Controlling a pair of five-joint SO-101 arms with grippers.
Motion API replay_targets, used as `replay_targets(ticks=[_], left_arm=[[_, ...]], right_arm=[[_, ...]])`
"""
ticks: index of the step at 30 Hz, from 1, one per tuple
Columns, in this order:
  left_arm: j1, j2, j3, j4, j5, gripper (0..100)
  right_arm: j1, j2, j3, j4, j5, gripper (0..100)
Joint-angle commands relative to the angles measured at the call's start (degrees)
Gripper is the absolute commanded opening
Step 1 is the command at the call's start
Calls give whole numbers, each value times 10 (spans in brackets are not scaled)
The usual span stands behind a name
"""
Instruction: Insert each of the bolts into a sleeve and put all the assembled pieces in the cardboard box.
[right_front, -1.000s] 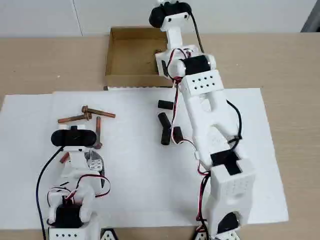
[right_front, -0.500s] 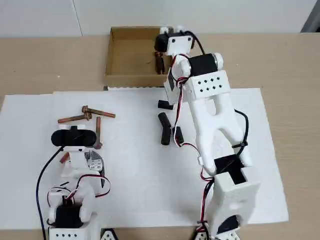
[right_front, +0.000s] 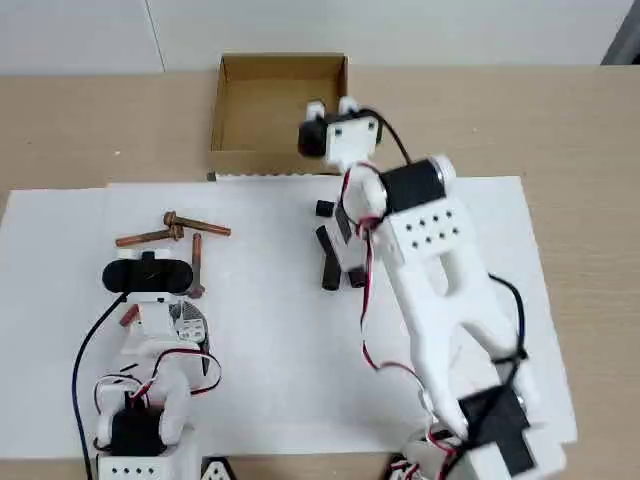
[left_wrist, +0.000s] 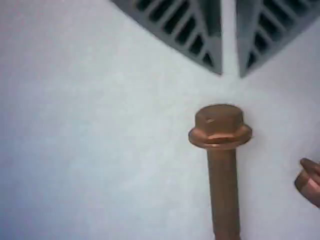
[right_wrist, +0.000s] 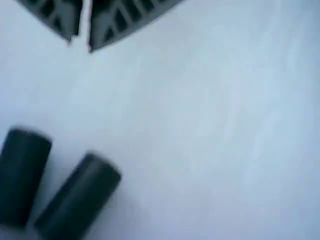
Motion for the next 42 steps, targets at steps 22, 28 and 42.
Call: replay_targets(ticks=[22,28,42], left_arm=[[-4,-5,-2,-3,-2,6],[-4,-5,-2,-3,-2,6],[-4,-5,-2,-3,-2,6]], right_arm=[[-3,136,51,-130,99,154],[-2,170,51,-164,100,154],[33,255,51,-208,100,100]])
